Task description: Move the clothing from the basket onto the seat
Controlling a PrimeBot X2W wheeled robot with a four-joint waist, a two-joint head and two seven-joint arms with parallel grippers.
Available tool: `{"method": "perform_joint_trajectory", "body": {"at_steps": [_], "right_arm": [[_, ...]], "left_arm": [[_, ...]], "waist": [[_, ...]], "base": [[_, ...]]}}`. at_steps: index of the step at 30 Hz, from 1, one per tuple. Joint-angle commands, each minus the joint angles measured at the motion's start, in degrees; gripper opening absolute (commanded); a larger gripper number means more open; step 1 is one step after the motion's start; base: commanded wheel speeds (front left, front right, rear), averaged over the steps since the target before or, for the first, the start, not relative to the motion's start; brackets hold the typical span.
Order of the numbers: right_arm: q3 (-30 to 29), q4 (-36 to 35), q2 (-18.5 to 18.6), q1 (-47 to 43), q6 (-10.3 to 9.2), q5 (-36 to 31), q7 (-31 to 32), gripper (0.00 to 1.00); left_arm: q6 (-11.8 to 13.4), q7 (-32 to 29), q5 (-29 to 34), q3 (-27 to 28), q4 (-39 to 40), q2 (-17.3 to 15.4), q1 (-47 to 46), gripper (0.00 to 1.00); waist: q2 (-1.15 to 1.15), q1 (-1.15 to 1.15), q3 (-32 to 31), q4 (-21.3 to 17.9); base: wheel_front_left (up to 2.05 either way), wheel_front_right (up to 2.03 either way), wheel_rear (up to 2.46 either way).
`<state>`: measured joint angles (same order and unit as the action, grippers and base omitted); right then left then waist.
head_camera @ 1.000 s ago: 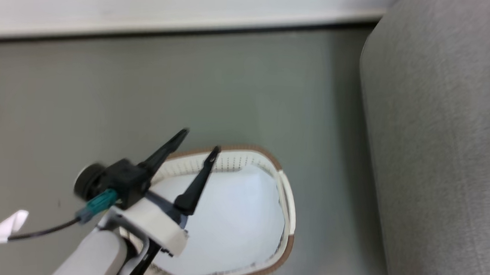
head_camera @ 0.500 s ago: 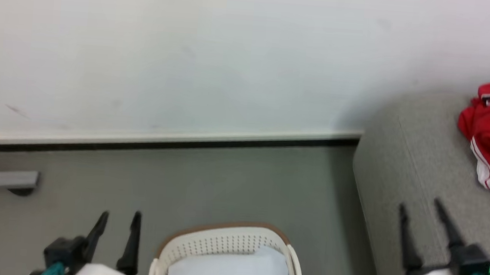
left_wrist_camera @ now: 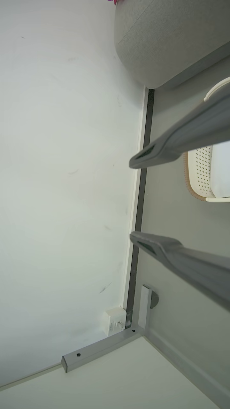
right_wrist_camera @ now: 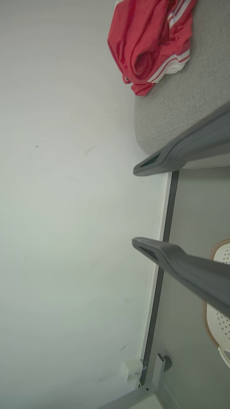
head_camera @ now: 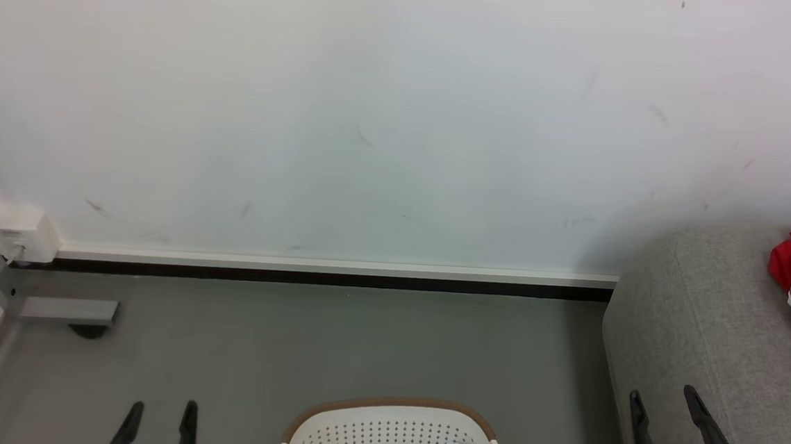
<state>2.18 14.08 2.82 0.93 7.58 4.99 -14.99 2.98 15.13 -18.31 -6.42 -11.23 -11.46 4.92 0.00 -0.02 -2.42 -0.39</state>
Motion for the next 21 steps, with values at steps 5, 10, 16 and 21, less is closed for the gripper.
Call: {"method": "perform_joint_trajectory", "body": {"at_steps": [5,10,16,21], "right_arm": [[-1.0,1.0,0.0,-1.2,-0.17,0.5,-0.1,1.00],[-1.1,2.0,0.1,-1.3,-0.17,0.7,-0.1,1.00],[-0.9,4.3,-0.3,-1.8,0.01,0.9,0.5,0.00],[-1.6,4.5,-0.3,-1.1,0.00,6.4,2.1,0.00]], "left_arm": [[-3.2,0.0,2.9,3.1,-1.2,2.5,1.0,1.00],[-5.8,0.0,4.2,5.3,-2.0,4.5,0.6,1.00],[-6.2,-0.2,3.7,4.8,-4.4,5.7,0.7,0.00],[-6.5,-1.9,-1.2,5.6,-4.9,6.0,-0.4,0.00]], "waist": [[0.00,0.02,-0.7,-0.1],[0.00,0.02,-0.9,-0.4],[0.00,0.02,-0.9,-0.5],[0.00,0.02,-0.8,-0.4]], "base": [[0.00,0.00,0.00],[0.00,0.00,0.00],[0.00,0.00,0.00],[0.00,0.00,0.00]]}}
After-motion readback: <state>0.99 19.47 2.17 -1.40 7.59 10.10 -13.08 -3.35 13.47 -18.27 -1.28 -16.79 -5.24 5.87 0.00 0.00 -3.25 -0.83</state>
